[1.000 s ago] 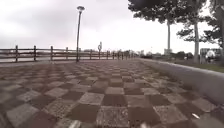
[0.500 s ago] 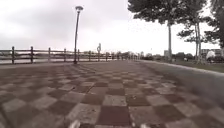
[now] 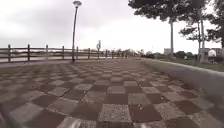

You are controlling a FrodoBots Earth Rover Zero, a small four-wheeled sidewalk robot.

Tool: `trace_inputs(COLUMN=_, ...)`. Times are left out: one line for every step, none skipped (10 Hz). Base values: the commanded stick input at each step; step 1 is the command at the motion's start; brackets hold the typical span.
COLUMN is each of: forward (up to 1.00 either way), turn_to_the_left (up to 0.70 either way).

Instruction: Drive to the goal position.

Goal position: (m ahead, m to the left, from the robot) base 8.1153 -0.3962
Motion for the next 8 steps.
trace_inputs(forward=0.70, turn_to_the_left=0.00)
trace_inputs(forward=0.70, turn_to_the_left=0.00)
trace_inputs(forward=0.70, turn_to_the_left=0.00)
trace_inputs(forward=0.70, turn_to_the_left=0.00)
trace_inputs(forward=0.70, turn_to_the_left=0.00)
trace_inputs(forward=0.70, turn_to_the_left=0.00)
trace_inputs(forward=0.70, turn_to_the_left=0.00)
trace_inputs(forward=0.70, turn_to_the_left=0.00)
